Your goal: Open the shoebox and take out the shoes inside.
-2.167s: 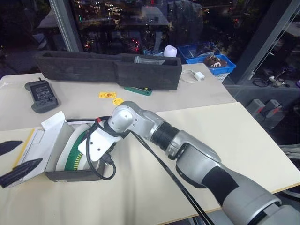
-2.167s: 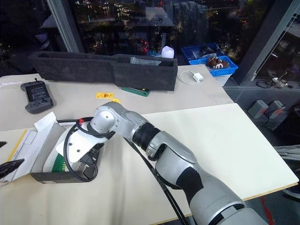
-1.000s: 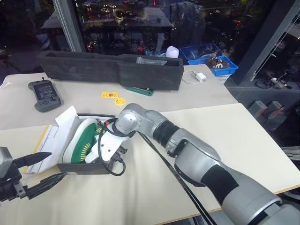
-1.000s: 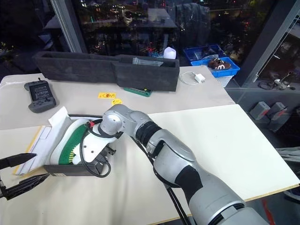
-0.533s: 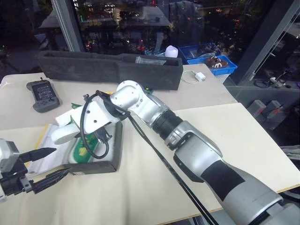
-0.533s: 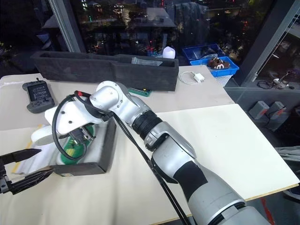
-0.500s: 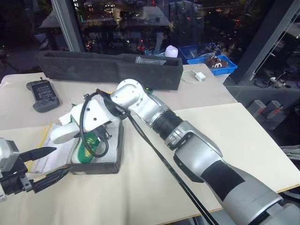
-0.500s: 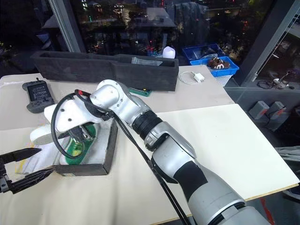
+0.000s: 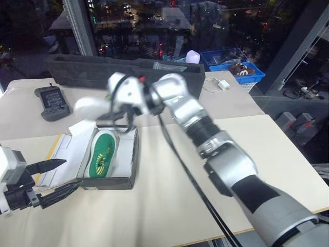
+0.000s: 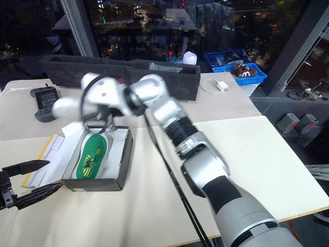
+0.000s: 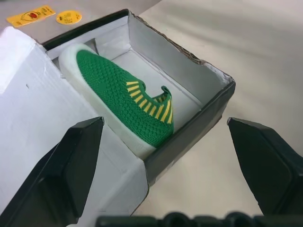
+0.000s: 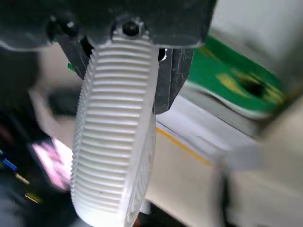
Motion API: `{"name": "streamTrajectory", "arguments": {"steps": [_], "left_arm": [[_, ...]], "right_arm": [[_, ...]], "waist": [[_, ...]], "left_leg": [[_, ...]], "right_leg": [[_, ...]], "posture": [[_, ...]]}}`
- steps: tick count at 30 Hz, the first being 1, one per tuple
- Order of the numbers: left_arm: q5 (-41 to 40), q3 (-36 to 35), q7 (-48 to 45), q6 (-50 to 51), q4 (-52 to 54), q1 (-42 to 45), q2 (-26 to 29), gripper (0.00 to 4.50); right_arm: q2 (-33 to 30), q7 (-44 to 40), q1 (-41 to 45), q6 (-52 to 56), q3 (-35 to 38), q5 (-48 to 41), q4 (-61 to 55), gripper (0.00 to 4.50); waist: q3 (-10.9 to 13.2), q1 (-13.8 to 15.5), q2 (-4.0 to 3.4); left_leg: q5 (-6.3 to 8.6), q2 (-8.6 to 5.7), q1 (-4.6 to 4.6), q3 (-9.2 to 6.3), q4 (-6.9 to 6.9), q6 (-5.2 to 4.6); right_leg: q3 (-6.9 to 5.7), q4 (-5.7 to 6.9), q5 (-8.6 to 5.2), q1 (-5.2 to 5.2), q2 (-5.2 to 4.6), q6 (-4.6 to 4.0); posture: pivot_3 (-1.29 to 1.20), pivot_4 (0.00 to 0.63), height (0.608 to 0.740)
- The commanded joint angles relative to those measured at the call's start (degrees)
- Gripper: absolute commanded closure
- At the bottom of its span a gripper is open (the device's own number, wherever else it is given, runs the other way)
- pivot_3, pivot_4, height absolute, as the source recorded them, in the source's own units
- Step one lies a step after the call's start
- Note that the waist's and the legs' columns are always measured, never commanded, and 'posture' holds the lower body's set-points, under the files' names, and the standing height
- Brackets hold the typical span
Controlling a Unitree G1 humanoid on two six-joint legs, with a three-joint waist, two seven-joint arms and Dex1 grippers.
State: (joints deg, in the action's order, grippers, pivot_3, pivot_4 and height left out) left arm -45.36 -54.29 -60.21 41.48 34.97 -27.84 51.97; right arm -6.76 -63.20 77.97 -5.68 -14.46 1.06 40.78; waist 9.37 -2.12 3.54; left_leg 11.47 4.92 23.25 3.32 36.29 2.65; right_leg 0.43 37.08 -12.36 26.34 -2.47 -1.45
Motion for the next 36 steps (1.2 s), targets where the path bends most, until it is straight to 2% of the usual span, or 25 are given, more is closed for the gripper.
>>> {"name": "streamTrajectory", "arguments": {"steps": [1, 5, 8, 11, 14, 17, 23, 25, 30, 33, 34, 36], "left_arm": [[-0.67, 0.72, 0.04, -0.01, 0.04, 1.02, 0.92, 0.00], [-0.62, 2.13, -0.56, -0.09, -1.21, 2.57, 2.10, 0.00], [-0.41, 3.56, -0.78, -0.13, -2.42, 4.21, 3.07, 0.00], [-0.49, 4.47, -1.18, -0.03, -3.24, 5.40, 3.68, 0.00], [-0.15, 5.23, -1.56, -0.16, -3.88, 6.25, 4.09, 0.00], [-0.09, 5.47, -1.78, -0.09, -4.54, 7.02, 4.46, 0.00], [0.27, 4.53, -2.62, -0.34, -4.61, 6.36, 4.12, 0.00], [0.25, 4.23, -2.74, -0.29, -4.45, 6.08, 3.90, 0.00], [0.41, 3.87, -2.92, -0.50, -4.44, 5.51, 3.52, 0.00], [0.73, 3.89, -3.06, -0.88, -4.89, 5.46, 3.50, 0.00], [0.81, 3.89, -3.12, -0.99, -4.99, 5.47, 3.50, 0.00], [0.93, 3.90, -3.25, -1.12, -5.18, 5.55, 3.51, 0.00]], "right_arm": [[-6.10, 5.26, -4.32, 6.37, 3.10, 1.62, -10.86, 4.16], [-11.85, 12.73, -13.37, 11.51, -0.02, 10.11, -20.31, 4.16], [-15.05, 22.15, -19.76, 11.50, -4.25, 21.14, -23.22, 4.16], [-15.10, 33.98, -24.05, 12.48, -6.53, 29.94, -24.49, 4.16], [-14.77, 41.72, -27.32, 11.82, -8.57, 35.43, -23.88, 4.16], [-14.34, 44.67, -31.68, 12.10, -10.99, 37.97, -19.94, 4.16], [-13.92, 43.53, -35.82, 12.35, -11.13, 36.48, -20.02, 4.16], [-13.39, 41.46, -37.17, 13.08, -10.35, 34.18, -20.40, 3.18], [-13.09, 36.75, -38.79, 14.21, -10.15, 31.65, -21.91, 1.62], [-13.80, 28.82, -40.67, 16.33, -9.94, 28.27, -26.07, 0.55], [-13.98, 26.55, -41.27, 17.64, -9.38, 26.89, -27.70, 0.29], [-14.99, 22.45, -42.05, 19.28, -8.66, 24.84, -31.15, 0.29]], "waist": [[-0.02, 0.13, 0.03], [-0.14, -0.40, 0.22], [0.03, -0.73, -0.08], [0.05, -0.82, -0.11], [0.05, -1.19, -0.11], [0.02, -1.35, -0.06], [0.01, -1.42, -0.03], [-0.01, -1.62, 0.00], [-0.05, -1.78, 0.04], [-0.09, -1.76, 0.09], [-0.11, -1.73, 0.10], [-0.16, -1.76, 0.15]], "left_leg": [[0.00, -0.02, -0.01, 0.01, 0.00, 0.00], [0.01, -0.01, -0.06, 0.04, -0.07, -0.02], [0.00, -0.03, -0.08, 0.10, -0.07, -0.02], [0.00, -0.04, -0.07, 0.09, -0.09, -0.03], [0.00, -0.05, -0.01, 0.10, -0.08, -0.03], [0.00, -0.07, 0.00, 0.09, -0.06, -0.03], [0.00, -0.10, -0.01, 0.09, -0.02, -0.04], [0.00, -0.09, -0.07, 0.08, 0.01, -0.04], [0.00, -0.09, -0.31, 0.08, 0.03, -0.04], [0.00, -0.08, -0.39, 0.08, 0.02, -0.04], [0.00, -0.08, -0.39, 0.07, 0.02, -0.04], [0.00, -0.07, -0.42, 0.08, 0.00, -0.05]], "right_leg": [[0.02, -0.01, -0.01, 0.00, -0.01, 0.02], [0.10, 0.00, -0.03, 0.00, 0.06, 0.05], [0.23, 0.06, -0.02, 0.05, 0.08, 0.06], [0.26, 0.08, -0.02, 0.12, 0.12, 0.06], [0.31, 0.08, -0.02, 0.18, 0.13, 0.07], [0.33, 0.05, 0.00, 0.14, 0.13, 0.11], [0.33, -0.01, -0.04, 0.05, 0.10, 0.25], [0.33, 0.01, -0.07, 0.01, 0.10, 0.39], [0.35, 0.04, -0.19, -0.19, 0.10, 0.59], [0.35, 0.06, -0.18, -0.23, 0.11, 0.59], [0.34, 0.06, -0.18, -0.23, 0.11, 0.59], [0.34, 0.05, -0.19, -0.25, 0.13, 0.59]], "posture": [[0.00, 0.150, 0.738], [0.00, 0.150, 0.738], [0.00, 0.150, 0.738], [0.00, 0.150, 0.738], [0.00, 0.150, 0.738], [0.00, 0.150, 0.738], [0.00, 0.150, 0.738], [0.00, 0.150, 0.738], [0.00, 0.150, 0.738], [0.00, 0.150, 0.738], [0.00, 0.150, 0.738], [0.00, 0.150, 0.738]]}}
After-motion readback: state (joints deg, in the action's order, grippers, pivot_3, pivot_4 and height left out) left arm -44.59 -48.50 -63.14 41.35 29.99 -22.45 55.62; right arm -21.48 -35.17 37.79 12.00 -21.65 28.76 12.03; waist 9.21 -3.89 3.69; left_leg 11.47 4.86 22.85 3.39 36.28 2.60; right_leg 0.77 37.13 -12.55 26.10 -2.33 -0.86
